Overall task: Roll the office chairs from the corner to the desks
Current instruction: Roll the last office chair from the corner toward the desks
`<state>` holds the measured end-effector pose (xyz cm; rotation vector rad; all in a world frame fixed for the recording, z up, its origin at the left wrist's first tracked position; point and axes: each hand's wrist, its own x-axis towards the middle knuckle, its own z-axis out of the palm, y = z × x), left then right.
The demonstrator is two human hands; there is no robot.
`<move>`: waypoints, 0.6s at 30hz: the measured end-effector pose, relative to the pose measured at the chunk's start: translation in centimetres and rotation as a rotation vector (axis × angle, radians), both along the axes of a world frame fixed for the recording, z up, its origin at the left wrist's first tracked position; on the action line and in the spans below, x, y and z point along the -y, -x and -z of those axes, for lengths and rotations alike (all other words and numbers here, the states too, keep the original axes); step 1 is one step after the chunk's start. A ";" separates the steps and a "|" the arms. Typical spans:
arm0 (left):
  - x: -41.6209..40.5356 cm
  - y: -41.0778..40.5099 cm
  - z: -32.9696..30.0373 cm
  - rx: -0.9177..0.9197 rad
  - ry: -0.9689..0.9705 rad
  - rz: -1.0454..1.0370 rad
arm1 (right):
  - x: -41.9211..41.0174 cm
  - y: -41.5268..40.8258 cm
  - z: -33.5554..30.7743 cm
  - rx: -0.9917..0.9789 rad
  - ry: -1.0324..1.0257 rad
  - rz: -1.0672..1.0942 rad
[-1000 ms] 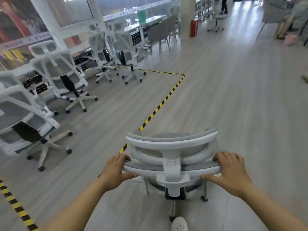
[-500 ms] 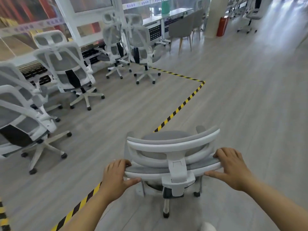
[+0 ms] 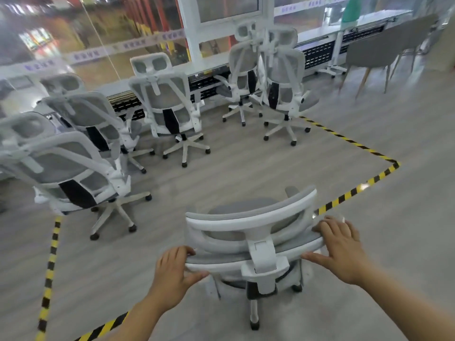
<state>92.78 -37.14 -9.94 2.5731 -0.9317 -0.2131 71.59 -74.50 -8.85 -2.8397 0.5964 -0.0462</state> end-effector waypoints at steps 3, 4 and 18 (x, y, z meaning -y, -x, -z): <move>3.7 -5.5 -0.1 -0.028 0.005 -0.069 | 4.1 -7.4 0.0 -0.015 -0.022 -0.004; 5.0 -7.6 -0.1 -0.030 0.015 -0.085 | 5.4 -10.0 -0.2 -0.027 -0.031 -0.001; 27.1 -35.4 -1.3 -0.049 -0.082 -0.296 | 17.7 -35.3 -3.3 -0.040 -0.284 0.105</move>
